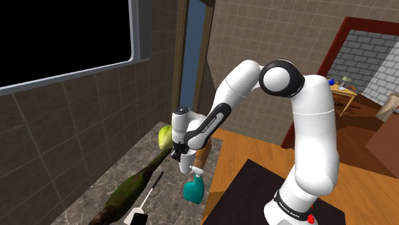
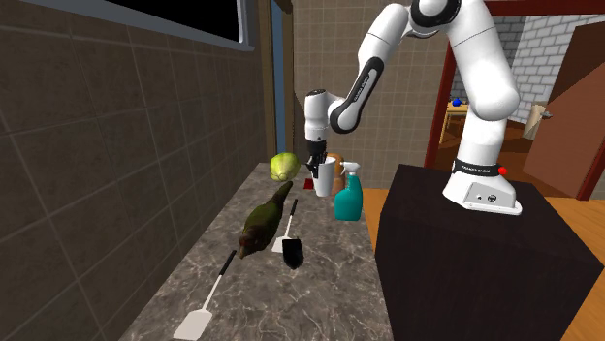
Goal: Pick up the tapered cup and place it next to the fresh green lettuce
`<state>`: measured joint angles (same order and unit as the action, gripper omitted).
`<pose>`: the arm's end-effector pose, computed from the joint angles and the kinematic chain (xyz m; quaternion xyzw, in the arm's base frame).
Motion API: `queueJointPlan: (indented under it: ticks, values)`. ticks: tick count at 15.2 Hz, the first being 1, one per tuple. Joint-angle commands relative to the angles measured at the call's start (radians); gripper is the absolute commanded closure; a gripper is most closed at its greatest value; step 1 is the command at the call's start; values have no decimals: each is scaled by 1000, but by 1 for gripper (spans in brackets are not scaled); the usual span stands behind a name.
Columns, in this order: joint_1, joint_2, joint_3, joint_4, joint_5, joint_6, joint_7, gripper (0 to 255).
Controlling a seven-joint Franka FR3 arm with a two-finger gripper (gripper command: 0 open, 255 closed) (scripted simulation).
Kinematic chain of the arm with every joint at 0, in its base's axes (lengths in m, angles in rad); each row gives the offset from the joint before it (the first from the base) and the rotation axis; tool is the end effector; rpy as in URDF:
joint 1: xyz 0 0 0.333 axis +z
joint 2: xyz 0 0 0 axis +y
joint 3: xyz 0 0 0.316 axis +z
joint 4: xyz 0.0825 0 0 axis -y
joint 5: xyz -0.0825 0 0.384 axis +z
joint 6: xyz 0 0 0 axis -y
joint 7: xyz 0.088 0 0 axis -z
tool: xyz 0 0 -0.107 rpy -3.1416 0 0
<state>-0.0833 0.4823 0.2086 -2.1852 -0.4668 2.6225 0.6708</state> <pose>0.5452 0.0827 0.1654 0.9948 -0.0788 0.0170 0.0624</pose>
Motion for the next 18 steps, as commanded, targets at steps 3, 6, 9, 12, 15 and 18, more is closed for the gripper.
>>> queueJointPlan:
  ticks: [3,6,9,12,15,18]
  values:
    - [-4,4,-5,-2,-1,-2,-1,0]
    - [-4,2,-4,-4,0,-3,-1,0]
    - [-25,-89,38,-21,56,-75,-40,0]
    - [-29,-112,48,-23,72,-94,-50,0]
    - [-29,-112,48,-23,72,-94,-50,0]
    - [-29,-112,48,-23,72,-94,-50,0]
